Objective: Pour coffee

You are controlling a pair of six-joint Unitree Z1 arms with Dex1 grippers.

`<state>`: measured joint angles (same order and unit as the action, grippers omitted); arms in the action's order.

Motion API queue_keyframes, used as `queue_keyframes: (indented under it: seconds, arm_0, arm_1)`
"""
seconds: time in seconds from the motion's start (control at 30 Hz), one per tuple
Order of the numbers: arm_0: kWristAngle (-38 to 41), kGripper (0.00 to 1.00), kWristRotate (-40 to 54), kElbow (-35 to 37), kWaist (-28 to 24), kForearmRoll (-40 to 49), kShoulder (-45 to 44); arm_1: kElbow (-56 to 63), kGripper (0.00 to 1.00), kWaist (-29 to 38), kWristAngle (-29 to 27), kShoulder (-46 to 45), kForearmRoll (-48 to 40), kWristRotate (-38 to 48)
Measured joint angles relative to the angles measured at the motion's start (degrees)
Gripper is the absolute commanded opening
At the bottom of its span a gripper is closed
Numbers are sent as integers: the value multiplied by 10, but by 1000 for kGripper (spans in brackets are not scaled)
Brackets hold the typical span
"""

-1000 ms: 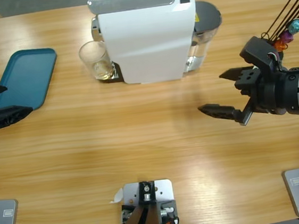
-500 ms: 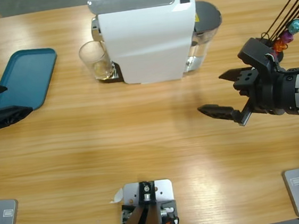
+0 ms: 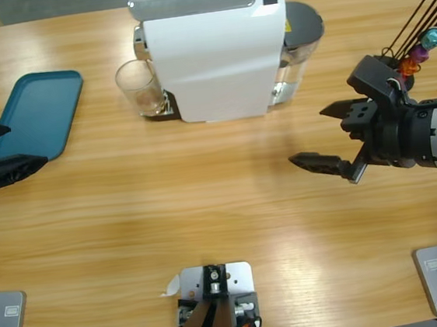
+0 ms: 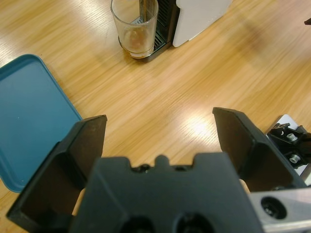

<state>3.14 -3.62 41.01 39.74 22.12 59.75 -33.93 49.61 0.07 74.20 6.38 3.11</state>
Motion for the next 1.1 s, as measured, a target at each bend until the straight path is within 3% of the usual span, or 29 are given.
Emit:
queue_keyframes:
  seconds: [0.17,1.1]
  arm_0:
    - [0,1000,0,0,0,-1,0]
    - [-7,991,0,-12,1,-25,15]
  arm_1:
    - [0,988,0,0,1,0,0]
    - [0,1000,0,-4,3,0,0]
